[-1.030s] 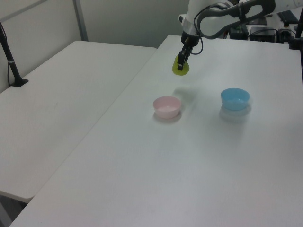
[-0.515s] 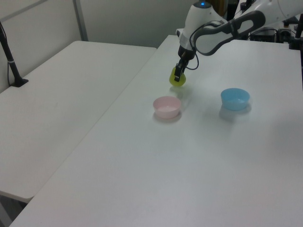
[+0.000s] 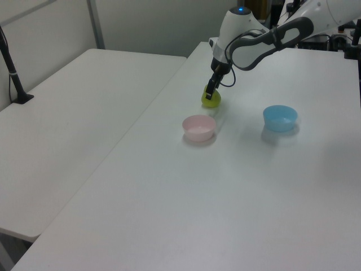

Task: Pick up a pear from the bowl
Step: 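Lower the pear onto the table and open the gripper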

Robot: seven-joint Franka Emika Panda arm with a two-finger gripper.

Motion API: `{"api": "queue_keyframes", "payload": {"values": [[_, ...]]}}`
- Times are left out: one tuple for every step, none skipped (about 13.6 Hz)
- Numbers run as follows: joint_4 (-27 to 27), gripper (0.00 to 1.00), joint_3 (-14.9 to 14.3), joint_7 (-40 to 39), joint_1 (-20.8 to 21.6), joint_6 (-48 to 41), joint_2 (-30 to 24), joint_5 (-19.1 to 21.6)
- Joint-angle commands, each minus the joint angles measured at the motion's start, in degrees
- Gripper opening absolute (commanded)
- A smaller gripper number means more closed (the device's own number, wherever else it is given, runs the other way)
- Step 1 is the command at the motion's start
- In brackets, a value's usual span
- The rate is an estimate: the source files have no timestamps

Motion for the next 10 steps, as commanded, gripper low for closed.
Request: {"api": "queue_keyframes", "payload": {"values": [[-3.54,0.99,-0.06,1.23,0.84,0.03,-5.62,-0.48],[-4.07,1.0,0.03,2.11,1.54,-3.11,-7.81,-0.48],[-4.07,1.0,0.03,2.29,2.33,-6.1,-9.14,-0.48],[-3.99,1.0,0.03,2.38,3.04,-9.0,-10.63,-0.48],[-3.99,1.0,0.03,2.64,3.57,-11.72,-12.13,-0.48],[-3.9,1.0,0.03,4.21,4.35,-16.1,-14.4,-0.48],[-3.81,1.0,0.03,5.1,5.23,-19.1,-15.82,-0.48],[-3.81,1.0,0.03,6.15,5.85,-22.01,-17.4,-0.57],[-3.9,1.0,0.03,6.94,6.55,-25.17,-19.07,-0.57],[-3.9,1.0,0.03,7.65,7.43,-28.68,-20.83,-0.57]]}}
